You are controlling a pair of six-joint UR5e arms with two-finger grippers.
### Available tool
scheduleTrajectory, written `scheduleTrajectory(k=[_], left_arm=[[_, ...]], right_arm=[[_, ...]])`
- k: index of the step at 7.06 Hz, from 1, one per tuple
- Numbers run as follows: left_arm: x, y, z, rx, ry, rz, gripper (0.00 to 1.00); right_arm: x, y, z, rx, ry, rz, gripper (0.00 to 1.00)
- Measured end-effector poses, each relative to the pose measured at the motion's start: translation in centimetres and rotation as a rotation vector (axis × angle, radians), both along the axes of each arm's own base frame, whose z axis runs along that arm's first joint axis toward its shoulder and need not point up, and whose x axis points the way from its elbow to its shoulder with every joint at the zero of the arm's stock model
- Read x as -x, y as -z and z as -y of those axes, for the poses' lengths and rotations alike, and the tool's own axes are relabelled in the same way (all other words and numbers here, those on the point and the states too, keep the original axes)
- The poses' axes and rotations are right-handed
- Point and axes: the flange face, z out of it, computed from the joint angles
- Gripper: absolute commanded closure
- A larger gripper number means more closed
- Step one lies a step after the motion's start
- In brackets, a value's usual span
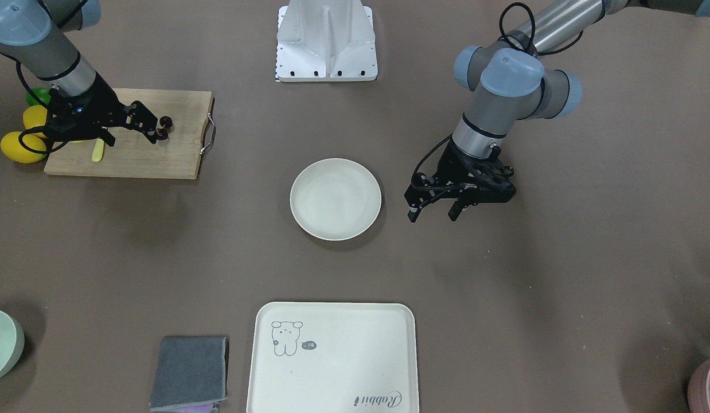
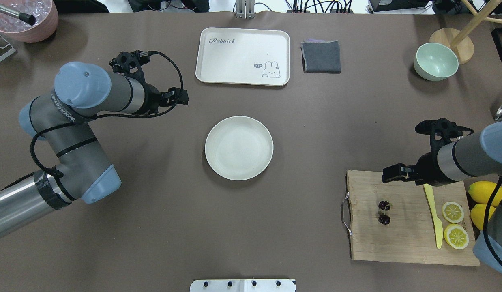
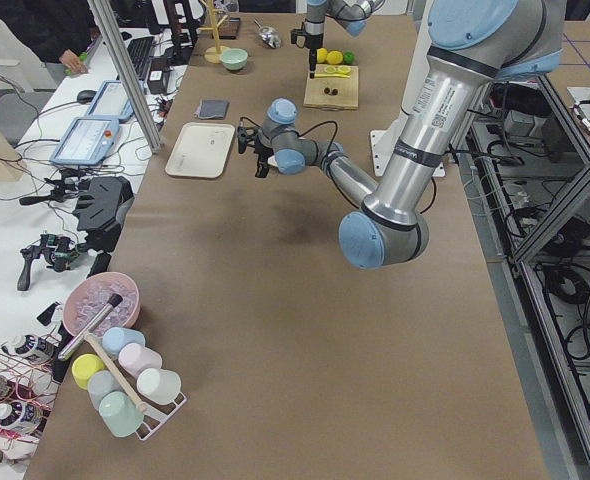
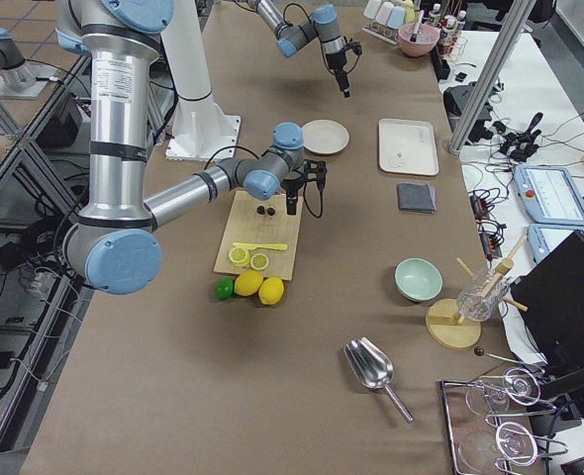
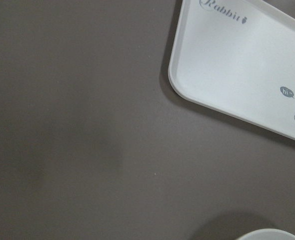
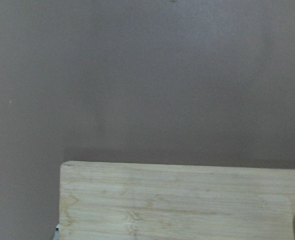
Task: Place red cherry on plate
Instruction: 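Lower the right gripper onto the dark red cherries and grasp them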
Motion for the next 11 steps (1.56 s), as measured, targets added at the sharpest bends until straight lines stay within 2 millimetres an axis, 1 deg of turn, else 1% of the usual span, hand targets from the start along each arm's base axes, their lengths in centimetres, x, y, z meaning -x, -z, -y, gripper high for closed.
scheduleTrajectory(k=[1, 2, 3, 4, 6, 7, 11], left_arm=[[0.3, -0.3, 0.4, -0.002, 0.003, 0.008, 0.02], [0.6, -0.5, 0.7, -0.007, 0.005, 0.014, 0.02], [0.8, -0.6, 0.9, -0.014, 0.004, 0.019, 0.02], [0.8, -0.6, 1.0, -0.019, 0.001, 0.022, 0.02], [0.9, -0.6, 1.0, -0.022, 0.000, 0.024, 0.02], [0.9, -0.6, 1.0, -0.022, 0.000, 0.024, 0.02], [0.9, -0.8, 1.0, -0.018, 0.002, 0.025, 0.02]], right_arm=[[1.1, -0.5, -1.5, 0.015, -0.007, -0.004, 0.01], [2.5, -0.6, -2.9, 0.013, -0.001, -0.009, 0.07], [3.5, -0.6, -3.9, 0.006, 0.006, -0.014, 0.55], [4.0, -0.6, -4.5, 0.005, 0.011, -0.018, 1.00], [4.4, -0.7, -5.0, 0.004, 0.006, -0.024, 1.00], [4.3, -0.3, -5.0, -0.004, 0.001, -0.020, 1.00], [3.9, 1.9, -5.1, -0.029, -0.009, 0.017, 1.00]])
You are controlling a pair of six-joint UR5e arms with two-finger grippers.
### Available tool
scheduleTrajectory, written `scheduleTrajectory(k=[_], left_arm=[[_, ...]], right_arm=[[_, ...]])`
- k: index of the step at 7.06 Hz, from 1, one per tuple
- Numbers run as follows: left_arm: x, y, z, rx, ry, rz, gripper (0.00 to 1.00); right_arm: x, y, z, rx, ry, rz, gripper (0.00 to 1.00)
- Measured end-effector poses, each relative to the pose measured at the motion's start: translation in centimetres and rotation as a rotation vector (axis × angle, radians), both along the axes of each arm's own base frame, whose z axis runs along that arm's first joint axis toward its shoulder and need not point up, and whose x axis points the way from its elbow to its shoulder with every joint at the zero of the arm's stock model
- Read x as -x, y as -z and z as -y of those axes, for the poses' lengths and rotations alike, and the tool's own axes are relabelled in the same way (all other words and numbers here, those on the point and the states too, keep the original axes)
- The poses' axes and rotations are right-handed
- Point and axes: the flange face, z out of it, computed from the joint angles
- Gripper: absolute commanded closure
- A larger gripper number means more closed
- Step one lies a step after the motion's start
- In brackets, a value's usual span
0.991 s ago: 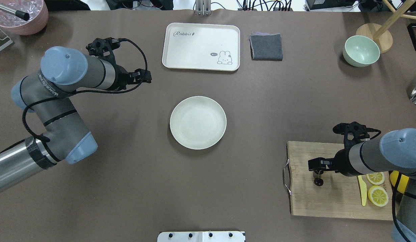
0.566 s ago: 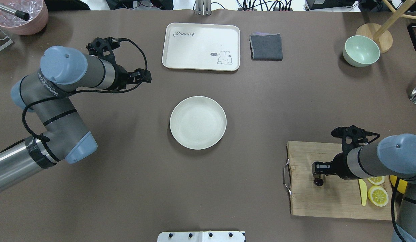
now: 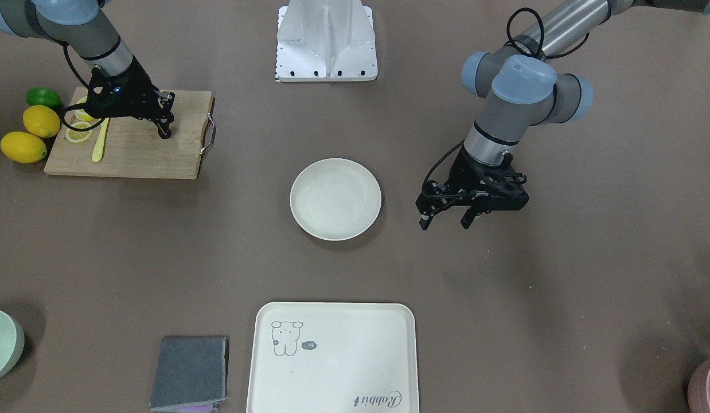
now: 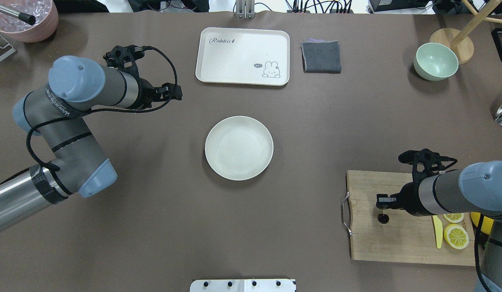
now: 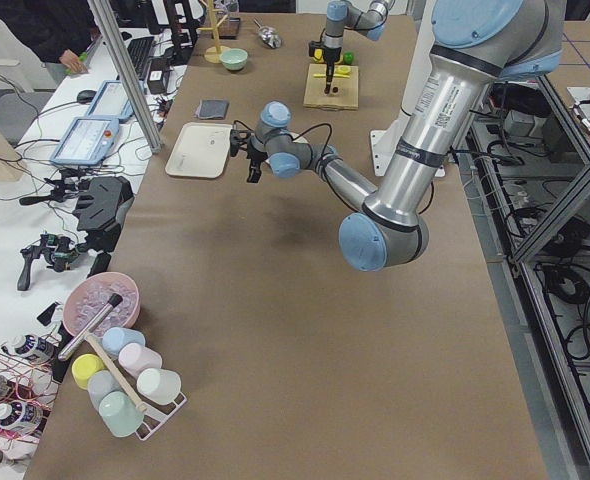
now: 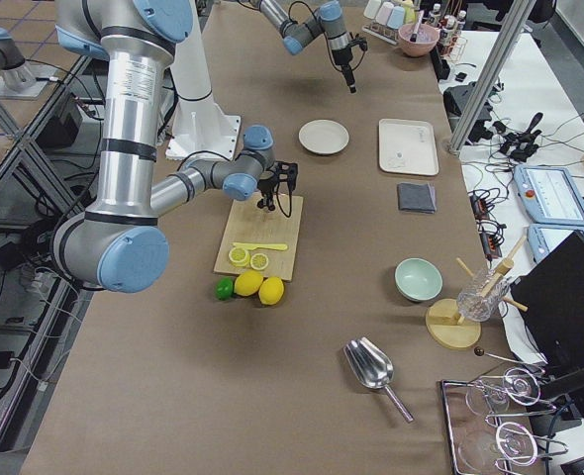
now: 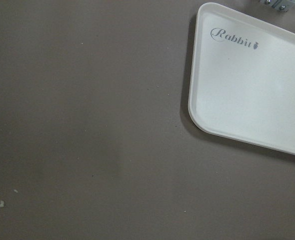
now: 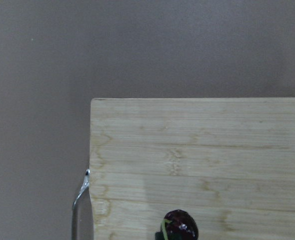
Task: Place red cherry on plate
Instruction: 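Lower the right gripper onto the dark red cherries and grasp them, then lift the cherries and carry them over the white plate while the left arm withdraws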
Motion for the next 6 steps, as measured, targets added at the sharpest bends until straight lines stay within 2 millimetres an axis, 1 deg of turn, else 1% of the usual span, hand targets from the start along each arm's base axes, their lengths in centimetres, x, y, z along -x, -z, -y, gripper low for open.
scheduleTrajectory(k=[1, 2, 3, 4, 5, 6], left_arm=[[0.1, -0.2, 0.0, 0.002, 0.001, 0.002, 0.02], [0.3, -0.6, 0.0, 0.003, 0.003, 0.004, 0.02], [1.0, -1.0, 0.3, -0.009, 0.007, 0.011, 0.02], [2.9, -1.8, 1.5, -0.042, 0.014, 0.039, 0.02], [5.9, -3.6, 3.1, -0.079, 0.024, 0.092, 0.02], [9.4, -6.4, 4.7, -0.103, 0.032, 0.155, 0.02]], right_arm=[[-0.1, 1.1, 0.3, -0.009, -0.005, 0.020, 1.00], [0.4, 3.0, 1.0, -0.025, -0.010, 0.057, 1.00], [1.8, 5.5, 1.9, -0.047, -0.014, 0.098, 1.00], [3.8, 8.8, 3.4, -0.067, -0.023, 0.128, 1.00], [6.3, 12.8, 5.3, -0.085, -0.035, 0.146, 1.00], [9.5, 16.7, 7.5, -0.109, -0.052, 0.158, 1.00]])
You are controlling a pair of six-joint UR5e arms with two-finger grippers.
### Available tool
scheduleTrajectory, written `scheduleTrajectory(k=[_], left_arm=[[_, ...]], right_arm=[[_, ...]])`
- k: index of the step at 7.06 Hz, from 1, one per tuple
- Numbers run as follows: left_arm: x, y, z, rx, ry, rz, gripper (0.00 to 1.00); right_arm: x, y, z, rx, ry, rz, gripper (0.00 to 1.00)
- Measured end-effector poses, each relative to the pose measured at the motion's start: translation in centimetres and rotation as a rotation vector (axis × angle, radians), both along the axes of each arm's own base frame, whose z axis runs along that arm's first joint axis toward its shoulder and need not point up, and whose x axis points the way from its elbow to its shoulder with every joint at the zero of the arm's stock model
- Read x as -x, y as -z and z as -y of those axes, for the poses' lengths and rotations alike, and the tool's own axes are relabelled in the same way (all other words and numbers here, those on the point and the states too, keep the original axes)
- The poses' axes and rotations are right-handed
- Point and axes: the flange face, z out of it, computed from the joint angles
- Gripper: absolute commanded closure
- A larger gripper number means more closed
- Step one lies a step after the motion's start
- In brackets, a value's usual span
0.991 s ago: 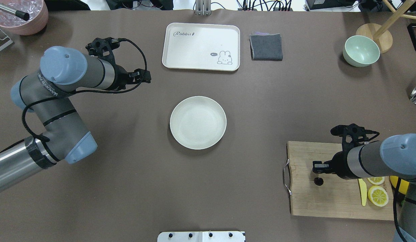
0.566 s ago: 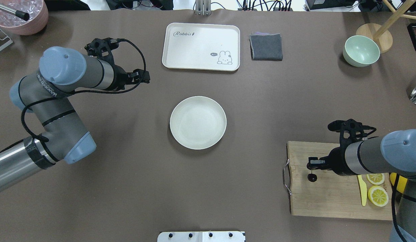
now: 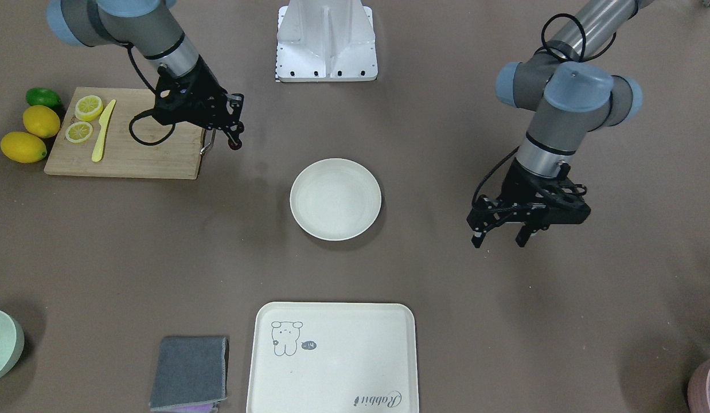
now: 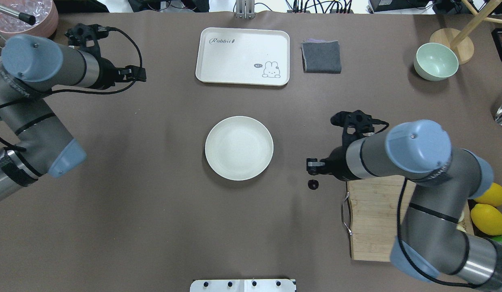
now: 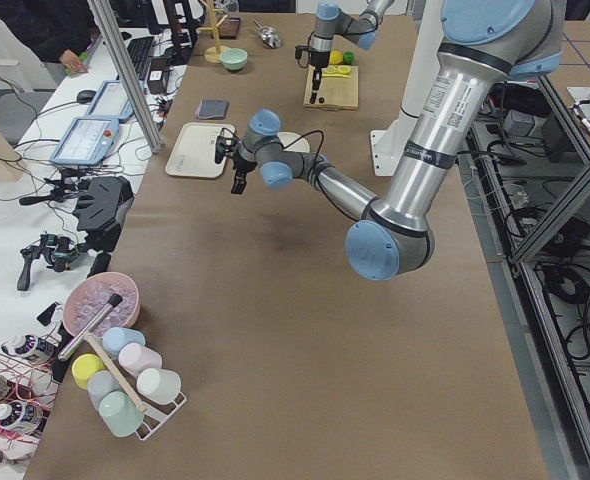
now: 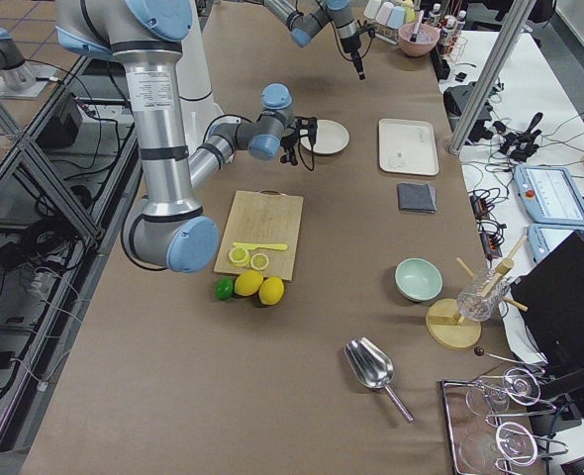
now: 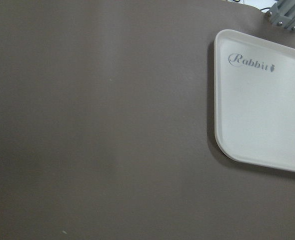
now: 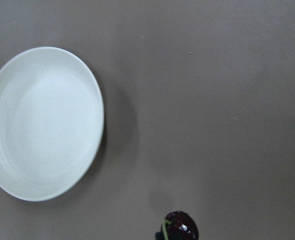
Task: Place red cherry on plate
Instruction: 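Lift the cherries and carry them over the white plate while the left arm withdraws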
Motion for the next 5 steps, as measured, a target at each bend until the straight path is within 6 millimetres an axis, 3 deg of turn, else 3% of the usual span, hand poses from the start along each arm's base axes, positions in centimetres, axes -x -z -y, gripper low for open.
scheduleTrajectory(k=[2, 4, 5], left_arm=[[7.8, -7.3, 2.5, -0.009, -0.001, 0.142, 0.02], [19.8, -15.0, 2.6, 0.004, -0.088, 0.218, 0.02], [23.4, -17.3, 2.3, 0.013, -0.114, 0.222, 0.02]], right_arm=[[6.1, 5.7, 4.0, -0.033, -0.036, 0.008, 1.00], [11.0, 8.4, 6.7, -0.046, -0.068, -0.019, 1.00], [12.8, 8.8, 7.0, -0.048, -0.072, -0.034, 1.00]])
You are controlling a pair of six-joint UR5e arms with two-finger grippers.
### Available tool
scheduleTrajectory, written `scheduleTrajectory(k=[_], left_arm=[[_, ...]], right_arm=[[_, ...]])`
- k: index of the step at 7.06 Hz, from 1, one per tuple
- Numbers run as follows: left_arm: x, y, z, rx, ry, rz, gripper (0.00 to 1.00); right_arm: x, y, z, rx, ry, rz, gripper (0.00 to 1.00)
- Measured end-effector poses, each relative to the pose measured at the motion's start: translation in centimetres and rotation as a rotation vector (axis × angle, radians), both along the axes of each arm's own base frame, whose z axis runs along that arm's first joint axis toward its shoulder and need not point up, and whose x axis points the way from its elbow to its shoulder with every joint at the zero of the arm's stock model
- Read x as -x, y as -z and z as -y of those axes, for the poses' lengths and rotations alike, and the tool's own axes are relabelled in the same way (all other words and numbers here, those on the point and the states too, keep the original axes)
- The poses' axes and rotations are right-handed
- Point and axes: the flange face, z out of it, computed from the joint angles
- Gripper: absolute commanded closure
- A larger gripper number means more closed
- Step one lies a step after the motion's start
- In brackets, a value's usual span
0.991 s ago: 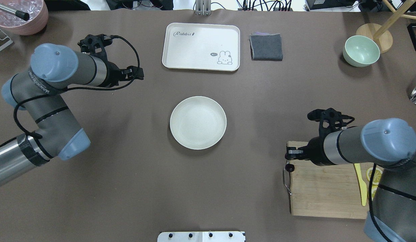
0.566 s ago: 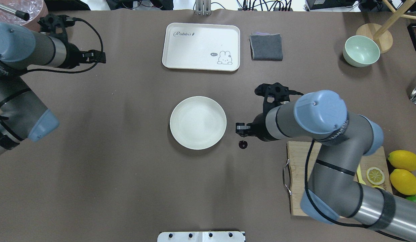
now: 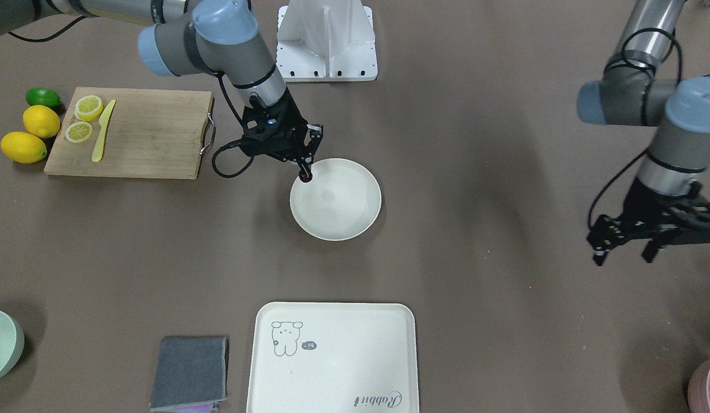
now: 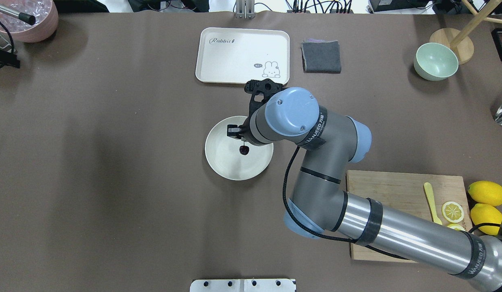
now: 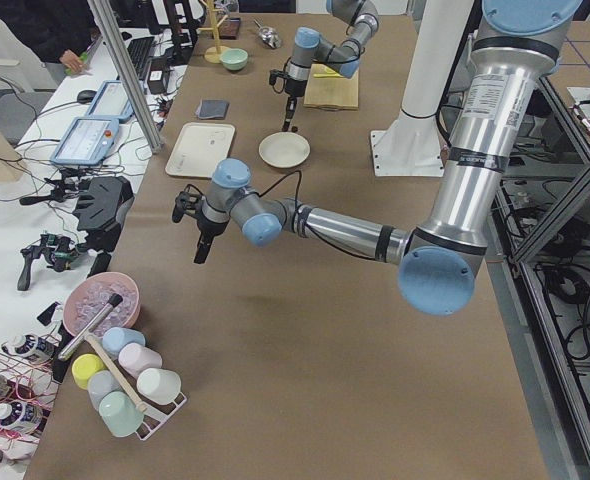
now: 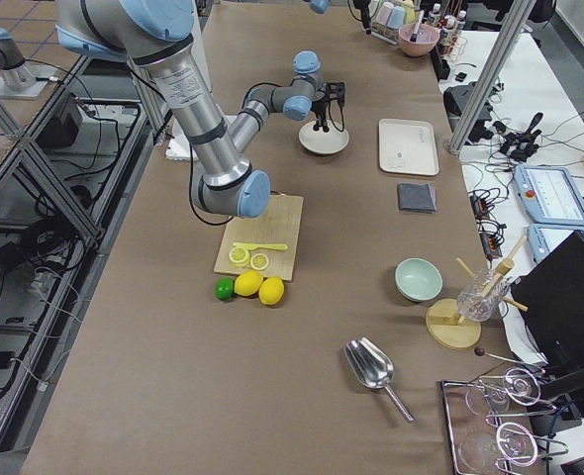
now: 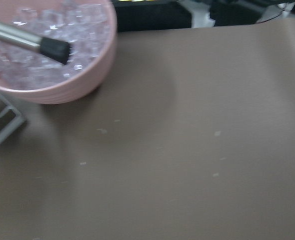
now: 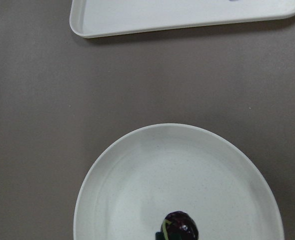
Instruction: Place red cherry on plate
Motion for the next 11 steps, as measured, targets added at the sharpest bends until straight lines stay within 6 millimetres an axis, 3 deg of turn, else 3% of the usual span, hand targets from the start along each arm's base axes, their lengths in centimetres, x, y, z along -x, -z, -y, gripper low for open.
scheduleTrajectory(k=[1, 2, 5, 7, 8, 9, 11], left_arm=[[1.8, -1.2, -0.1, 0.009, -0.005, 0.001, 0.02], [2.9, -1.7, -0.2, 0.011, -0.002, 0.003, 0.02], [6.6, -3.6, -1.0, -0.001, -0.012, 0.023, 0.02], [7.8, -4.5, -1.2, 0.006, -0.012, 0.024, 0.02], [8.9, -5.1, -1.5, 0.027, -0.009, 0.012, 0.02], [10.7, -5.9, -2.0, 0.044, -0.024, 0.010, 0.02], [15.1, -7.6, -3.0, 0.037, -0.097, 0.062, 0.02]], right_arm=[[1.3, 0.1, 0.0, -0.003, -0.005, -0.014, 0.88], [2.4, 0.4, -0.3, -0.006, -0.007, -0.020, 0.01], [3.0, 1.5, -0.4, -0.011, -0.012, -0.014, 0.00], [1.6, 1.9, 1.0, -0.006, -0.020, -0.006, 0.00], [-0.6, 1.6, 2.6, 0.026, -0.005, 0.000, 0.00], [-4.6, 0.3, 4.2, 0.063, 0.019, -0.006, 0.00], [-15.4, -4.2, 4.4, 0.064, 0.081, -0.085, 0.00]])
